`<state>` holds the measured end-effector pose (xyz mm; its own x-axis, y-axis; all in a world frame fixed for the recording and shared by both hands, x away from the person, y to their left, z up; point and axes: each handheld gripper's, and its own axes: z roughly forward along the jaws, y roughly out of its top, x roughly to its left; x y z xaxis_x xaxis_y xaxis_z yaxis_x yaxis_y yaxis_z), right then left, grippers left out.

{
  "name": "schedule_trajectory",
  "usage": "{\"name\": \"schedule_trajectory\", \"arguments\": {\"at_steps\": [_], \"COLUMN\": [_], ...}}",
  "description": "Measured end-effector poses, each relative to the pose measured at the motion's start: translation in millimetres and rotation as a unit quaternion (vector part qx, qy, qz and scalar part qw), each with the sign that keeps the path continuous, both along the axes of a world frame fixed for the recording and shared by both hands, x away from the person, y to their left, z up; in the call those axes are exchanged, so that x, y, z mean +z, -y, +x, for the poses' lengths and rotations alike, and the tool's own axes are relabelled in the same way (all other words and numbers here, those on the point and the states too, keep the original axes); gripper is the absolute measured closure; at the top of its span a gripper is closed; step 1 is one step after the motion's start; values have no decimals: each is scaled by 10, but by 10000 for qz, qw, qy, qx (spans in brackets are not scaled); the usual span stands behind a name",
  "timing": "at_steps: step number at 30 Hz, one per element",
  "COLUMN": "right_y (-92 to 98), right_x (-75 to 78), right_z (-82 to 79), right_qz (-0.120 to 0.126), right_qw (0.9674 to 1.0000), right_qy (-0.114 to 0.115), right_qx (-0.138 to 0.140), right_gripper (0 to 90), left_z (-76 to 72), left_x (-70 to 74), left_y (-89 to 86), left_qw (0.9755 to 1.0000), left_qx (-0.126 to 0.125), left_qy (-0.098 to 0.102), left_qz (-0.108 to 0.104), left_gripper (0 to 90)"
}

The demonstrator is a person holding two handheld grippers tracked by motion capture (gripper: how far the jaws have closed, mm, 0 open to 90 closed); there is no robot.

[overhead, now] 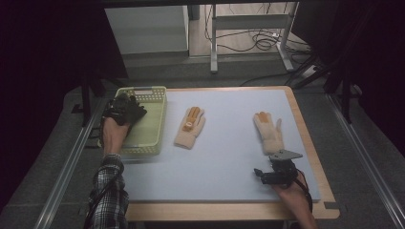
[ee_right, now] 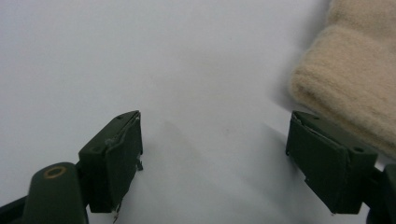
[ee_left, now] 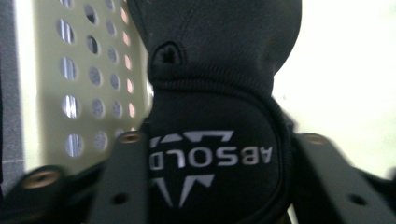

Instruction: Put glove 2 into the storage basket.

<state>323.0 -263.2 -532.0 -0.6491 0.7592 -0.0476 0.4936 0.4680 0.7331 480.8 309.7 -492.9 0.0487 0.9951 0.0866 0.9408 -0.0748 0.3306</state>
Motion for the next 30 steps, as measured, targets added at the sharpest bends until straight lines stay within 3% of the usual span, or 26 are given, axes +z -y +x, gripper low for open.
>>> {"name": "schedule_trajectory", "arguments": {"at_steps": [2, 7, 13, 17, 23, 30], "right_y": [0, 0, -1, -1, -1, -1], "right_x": [0, 0, 0, 0, 0, 0], "right_z": [0, 0, 0, 0, -1, -1], "right_qz": [0, -7, -8, -9, -8, -10], "right_qw": [10000, 10000, 10000, 10000, 10000, 10000], "right_qy": [0, 3, 3, 3, 4, 5], "right_qx": [0, 2, 1, 1, 1, 0], "right_gripper": [185, 186, 185, 185, 185, 185], "left_z": [-12, -71, -158, -227, -365, -593], "left_x": [-11, -24, 55, 134, 228, 357], "left_y": [-4, -37, -113, -112, -121, 16], "left_qw": [9999, 9996, 9984, 9975, 9907, 9796], "left_qx": [-50, -147, -227, -379, -603, -1172], "left_qy": [-90, -227, 23, 199, 661, 1270], "left_qz": [13, -38, -508, -564, -1029, -1021], "left_gripper": [412, 271, 120, 67, 52, 18]}}
